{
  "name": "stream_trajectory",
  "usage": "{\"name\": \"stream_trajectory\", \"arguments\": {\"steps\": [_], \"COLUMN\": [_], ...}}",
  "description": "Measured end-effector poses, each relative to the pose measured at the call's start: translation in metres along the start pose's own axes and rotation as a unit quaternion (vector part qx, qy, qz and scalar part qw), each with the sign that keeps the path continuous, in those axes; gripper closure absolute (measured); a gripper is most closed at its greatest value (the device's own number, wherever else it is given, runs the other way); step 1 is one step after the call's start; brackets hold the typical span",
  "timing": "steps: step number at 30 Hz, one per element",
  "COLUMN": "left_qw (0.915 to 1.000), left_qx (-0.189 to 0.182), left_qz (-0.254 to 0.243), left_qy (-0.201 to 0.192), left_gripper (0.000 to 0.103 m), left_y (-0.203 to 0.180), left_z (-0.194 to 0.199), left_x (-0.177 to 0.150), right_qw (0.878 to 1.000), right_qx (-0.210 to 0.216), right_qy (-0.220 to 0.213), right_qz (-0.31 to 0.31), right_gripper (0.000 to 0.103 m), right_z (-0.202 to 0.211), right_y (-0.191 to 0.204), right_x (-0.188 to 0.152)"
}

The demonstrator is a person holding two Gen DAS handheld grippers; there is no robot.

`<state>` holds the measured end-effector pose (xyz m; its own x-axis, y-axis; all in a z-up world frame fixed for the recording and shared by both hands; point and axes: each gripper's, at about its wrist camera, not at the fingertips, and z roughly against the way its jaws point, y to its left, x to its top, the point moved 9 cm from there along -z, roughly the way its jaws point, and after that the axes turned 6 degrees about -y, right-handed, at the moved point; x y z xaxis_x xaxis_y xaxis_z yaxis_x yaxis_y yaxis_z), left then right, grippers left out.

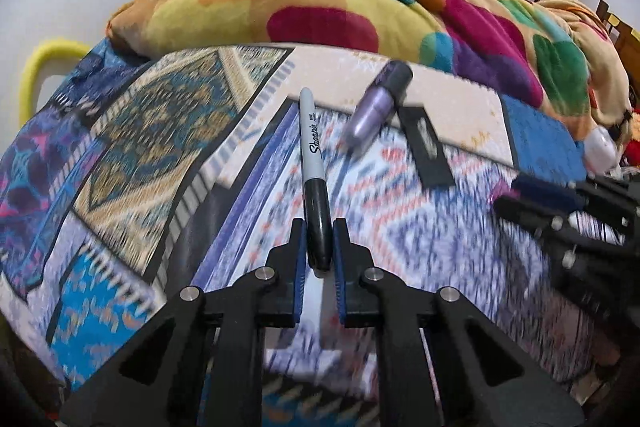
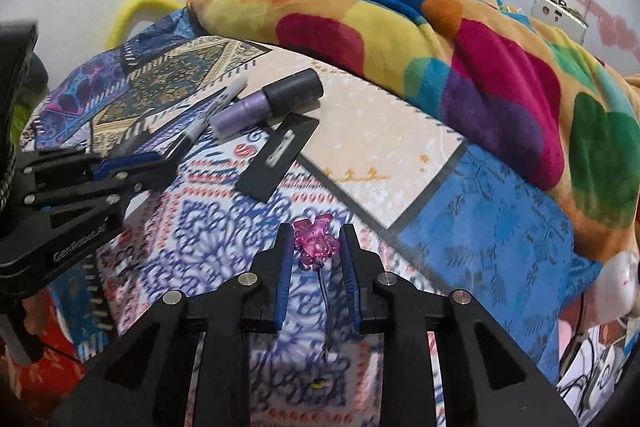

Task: Collect trash
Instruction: 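Grasp the black Sharpie marker with the left tool while the right tool grasps the pink charm, then carry the marker and pink charm with both tools over the white bin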

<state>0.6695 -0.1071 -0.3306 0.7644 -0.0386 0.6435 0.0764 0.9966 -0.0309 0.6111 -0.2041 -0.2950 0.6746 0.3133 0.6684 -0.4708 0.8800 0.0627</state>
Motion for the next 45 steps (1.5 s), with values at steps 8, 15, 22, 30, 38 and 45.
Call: {"name": "stream_trajectory", "arguments": {"steps": [8, 15, 22, 30, 38, 45], "left_qw": [0.9995, 0.9991, 0.9998, 0.9995, 0.9987, 0.9965], "left_qx": [-0.019, -0.019, -0.002, -0.007, -0.01, -0.002], "left_qz": [-0.004, -0.016, -0.01, 0.025, 0.049, 0.07], "left_qy": [0.026, 0.035, 0.017, 0.018, -0.012, -0.045], "left_gripper": [0.091, 0.078, 0.087, 0.092, 0.092, 0.092], "left_y": [-0.001, -0.011, -0.011, 0.004, 0.026, 0.054], "left_z": [0.047, 0.057, 0.045, 0.065, 0.128, 0.19], "left_x": [-0.056, -0.07, -0.057, -0.065, -0.071, -0.079], "right_qw": [1.0, 1.0, 0.999, 0.999, 0.998, 0.997], "right_qx": [-0.005, -0.005, -0.006, -0.015, -0.011, 0.01], "right_qy": [-0.006, -0.02, -0.03, -0.041, -0.053, -0.074], "right_qz": [-0.004, -0.008, -0.026, -0.029, -0.015, 0.004], "right_gripper": [0.082, 0.082, 0.082, 0.082, 0.082, 0.082], "right_z": [0.032, 0.065, 0.085, 0.107, 0.136, 0.164], "right_y": [0.009, 0.017, 0.014, 0.014, 0.039, 0.085], "right_x": [-0.015, -0.021, -0.017, -0.01, 0.001, 0.013]}}
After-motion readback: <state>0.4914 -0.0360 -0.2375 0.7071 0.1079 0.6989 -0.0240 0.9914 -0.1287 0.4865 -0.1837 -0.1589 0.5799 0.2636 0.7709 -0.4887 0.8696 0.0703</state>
